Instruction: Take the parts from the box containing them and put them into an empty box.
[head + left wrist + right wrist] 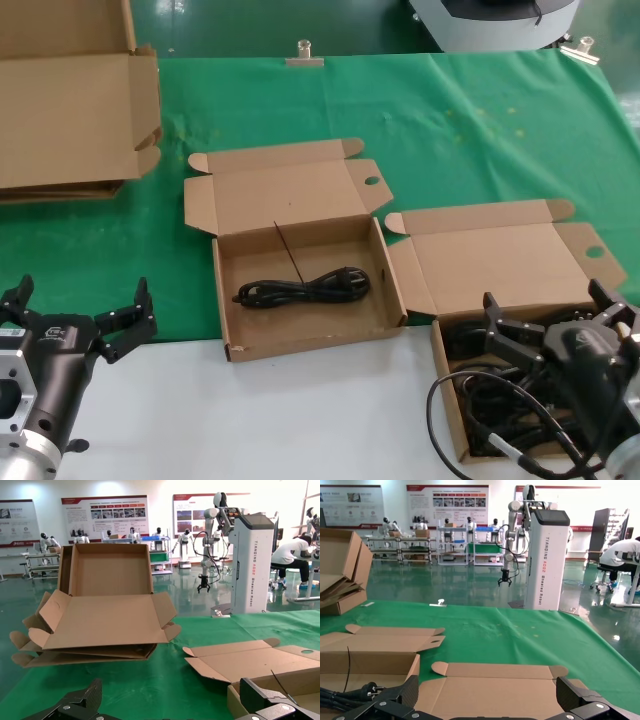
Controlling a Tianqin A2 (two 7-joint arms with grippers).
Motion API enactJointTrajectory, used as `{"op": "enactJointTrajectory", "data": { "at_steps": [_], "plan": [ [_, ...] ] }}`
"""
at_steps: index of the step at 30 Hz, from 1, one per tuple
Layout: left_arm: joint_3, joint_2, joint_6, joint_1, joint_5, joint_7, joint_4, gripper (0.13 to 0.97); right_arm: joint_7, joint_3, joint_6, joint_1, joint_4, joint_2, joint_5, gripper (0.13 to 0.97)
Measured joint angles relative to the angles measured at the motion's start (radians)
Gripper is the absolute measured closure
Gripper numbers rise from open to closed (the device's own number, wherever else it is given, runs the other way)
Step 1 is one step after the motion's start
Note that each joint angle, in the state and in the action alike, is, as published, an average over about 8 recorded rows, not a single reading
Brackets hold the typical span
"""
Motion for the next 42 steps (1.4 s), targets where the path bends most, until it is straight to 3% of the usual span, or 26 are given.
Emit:
{"op": "enactJointTrajectory", "data": {
  "at_steps": [42],
  "plan": [
    [0.000,0.000,0.000,0.000,0.000,0.000,0.000,0.132,0.000,0.000,0.000,0.000,0.000,0.000,0.000,0.129]
  ]
}}
